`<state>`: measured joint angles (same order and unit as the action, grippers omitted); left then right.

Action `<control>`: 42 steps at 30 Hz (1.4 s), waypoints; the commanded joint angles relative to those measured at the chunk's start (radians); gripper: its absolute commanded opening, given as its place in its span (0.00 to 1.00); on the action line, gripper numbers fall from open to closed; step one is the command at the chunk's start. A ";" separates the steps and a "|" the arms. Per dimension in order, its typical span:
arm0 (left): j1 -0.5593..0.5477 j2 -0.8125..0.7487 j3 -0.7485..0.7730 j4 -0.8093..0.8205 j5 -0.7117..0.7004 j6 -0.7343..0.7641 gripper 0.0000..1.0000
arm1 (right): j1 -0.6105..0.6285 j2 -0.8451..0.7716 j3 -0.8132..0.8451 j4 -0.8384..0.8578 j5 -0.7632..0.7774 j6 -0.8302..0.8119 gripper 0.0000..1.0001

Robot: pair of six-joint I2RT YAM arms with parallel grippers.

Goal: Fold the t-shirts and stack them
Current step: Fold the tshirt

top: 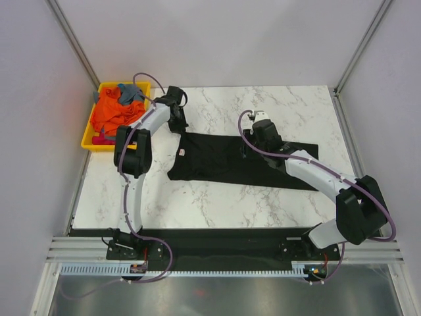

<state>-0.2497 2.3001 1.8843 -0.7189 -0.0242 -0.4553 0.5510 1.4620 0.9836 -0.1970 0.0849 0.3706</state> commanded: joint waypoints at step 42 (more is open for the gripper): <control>0.010 -0.343 -0.452 0.383 -0.028 -0.160 0.35 | -0.258 -0.112 -0.117 -0.295 0.148 0.044 0.40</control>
<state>-0.2436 1.9110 1.3979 -0.3130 -0.0006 -0.5797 0.3290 1.3174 0.8726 -0.4782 0.2333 0.3977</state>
